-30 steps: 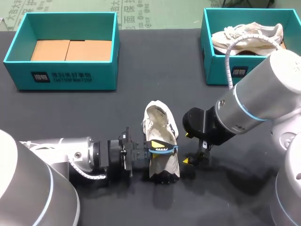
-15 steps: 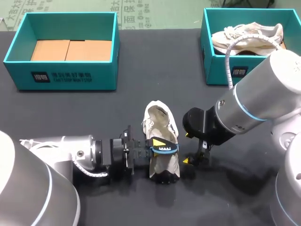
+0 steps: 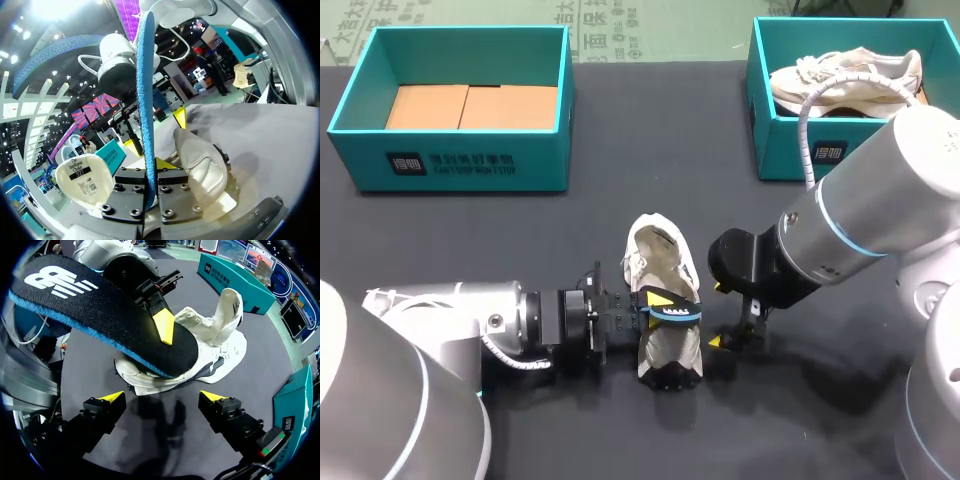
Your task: Take the shoe out of the shoebox, open the shoe tongue, remove and reinsert the insole, then place the shoe into the shoebox
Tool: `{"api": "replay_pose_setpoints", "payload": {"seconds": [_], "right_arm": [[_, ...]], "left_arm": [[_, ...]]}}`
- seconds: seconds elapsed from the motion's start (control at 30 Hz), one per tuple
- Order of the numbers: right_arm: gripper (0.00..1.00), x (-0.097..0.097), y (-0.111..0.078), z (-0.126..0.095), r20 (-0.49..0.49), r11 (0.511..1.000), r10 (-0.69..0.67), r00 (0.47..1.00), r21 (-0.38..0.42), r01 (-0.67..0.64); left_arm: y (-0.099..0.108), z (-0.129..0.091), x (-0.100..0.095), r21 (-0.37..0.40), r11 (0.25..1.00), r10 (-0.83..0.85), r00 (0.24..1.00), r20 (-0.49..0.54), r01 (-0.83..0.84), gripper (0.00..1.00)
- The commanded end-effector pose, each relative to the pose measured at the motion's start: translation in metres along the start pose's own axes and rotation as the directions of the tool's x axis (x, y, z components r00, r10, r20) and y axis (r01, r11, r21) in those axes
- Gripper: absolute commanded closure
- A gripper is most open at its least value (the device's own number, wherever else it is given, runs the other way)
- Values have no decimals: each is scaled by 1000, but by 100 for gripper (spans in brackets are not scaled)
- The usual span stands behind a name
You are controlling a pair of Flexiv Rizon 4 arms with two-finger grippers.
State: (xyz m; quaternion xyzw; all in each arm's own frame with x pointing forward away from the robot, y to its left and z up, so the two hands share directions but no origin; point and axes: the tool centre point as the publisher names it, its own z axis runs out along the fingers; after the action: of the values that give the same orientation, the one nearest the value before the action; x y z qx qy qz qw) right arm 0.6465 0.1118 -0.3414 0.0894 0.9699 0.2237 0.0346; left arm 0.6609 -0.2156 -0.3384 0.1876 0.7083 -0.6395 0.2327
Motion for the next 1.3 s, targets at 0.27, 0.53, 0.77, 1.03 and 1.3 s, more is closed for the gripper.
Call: {"api": "replay_pose_setpoints", "payload": {"seconds": [0.27, 0.53, 0.77, 1.03, 1.3], "right_arm": [[0, 1, -1, 1, 2, 1000, 1, 1000, -1, -1], [0, 1, -1, 1, 2, 1000, 1, 1000, -1, -1], [0, 1, -1, 1, 2, 1000, 1, 1000, -1, -1], [0, 1, -1, 1, 2, 1000, 1, 1000, -1, -1], [0, 1, -1, 1, 2, 1000, 1, 1000, -1, -1]], "left_arm": [[18, 9, 1, -39, 999, 9, 1000, -24, -10, 100], [27, 9, 0, -76, 997, 8, 1000, -22, -10, 100], [20, 6, 0, -47, 999, -6, 1000, -21, 5, 100], [12, 4, 1, -27, 1000, -5, 1000, -25, 4, 87], [4, 4, 1, -5, 1000, 7, 1000, -19, -7, 84]]}}
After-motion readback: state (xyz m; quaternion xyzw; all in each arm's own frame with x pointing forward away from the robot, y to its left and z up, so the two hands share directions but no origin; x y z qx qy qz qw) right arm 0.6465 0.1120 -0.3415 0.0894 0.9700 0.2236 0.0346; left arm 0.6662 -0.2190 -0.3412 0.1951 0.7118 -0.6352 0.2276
